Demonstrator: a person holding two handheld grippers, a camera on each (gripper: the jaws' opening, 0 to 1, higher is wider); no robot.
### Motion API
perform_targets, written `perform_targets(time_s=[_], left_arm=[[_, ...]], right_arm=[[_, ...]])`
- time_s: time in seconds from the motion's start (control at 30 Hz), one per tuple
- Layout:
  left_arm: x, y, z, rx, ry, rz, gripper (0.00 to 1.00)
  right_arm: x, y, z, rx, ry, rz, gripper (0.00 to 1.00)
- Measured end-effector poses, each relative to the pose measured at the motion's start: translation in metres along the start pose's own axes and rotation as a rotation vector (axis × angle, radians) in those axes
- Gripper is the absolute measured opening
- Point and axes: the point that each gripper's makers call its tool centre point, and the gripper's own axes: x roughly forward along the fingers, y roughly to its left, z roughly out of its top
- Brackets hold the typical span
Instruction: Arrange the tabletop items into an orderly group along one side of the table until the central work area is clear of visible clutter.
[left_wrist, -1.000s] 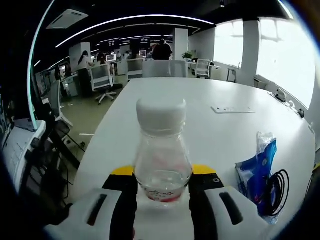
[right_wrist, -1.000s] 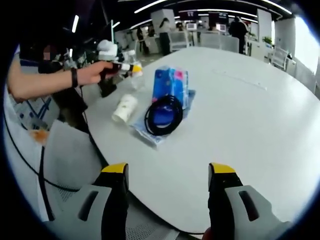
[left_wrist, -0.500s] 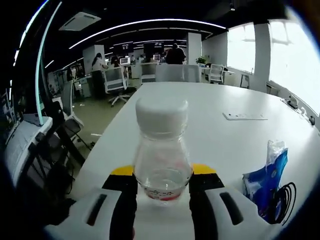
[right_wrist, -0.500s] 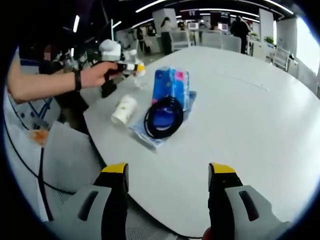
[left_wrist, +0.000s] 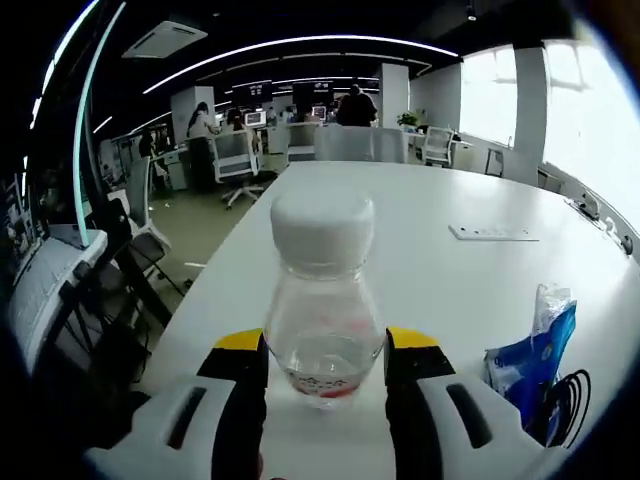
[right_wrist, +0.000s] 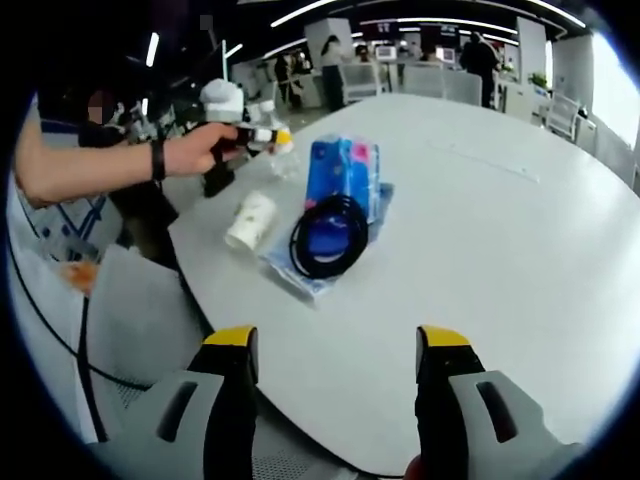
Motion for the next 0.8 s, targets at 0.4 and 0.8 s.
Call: perform_targets(time_s=[0.4,0.8], left_arm=[[-0.028,0.007,-0.001,-0.027,-0.012,-0.032,0.5],[-0.058,0.018,-0.013,-0.043,0.006,-0.032,0.5]], right_arm=[[0.002,-0.001,-0.002,0.017,-0.014,-0.008,0.62],[0.0,-0.005,0.0,0.047,-0.05,-0.016,0.61]])
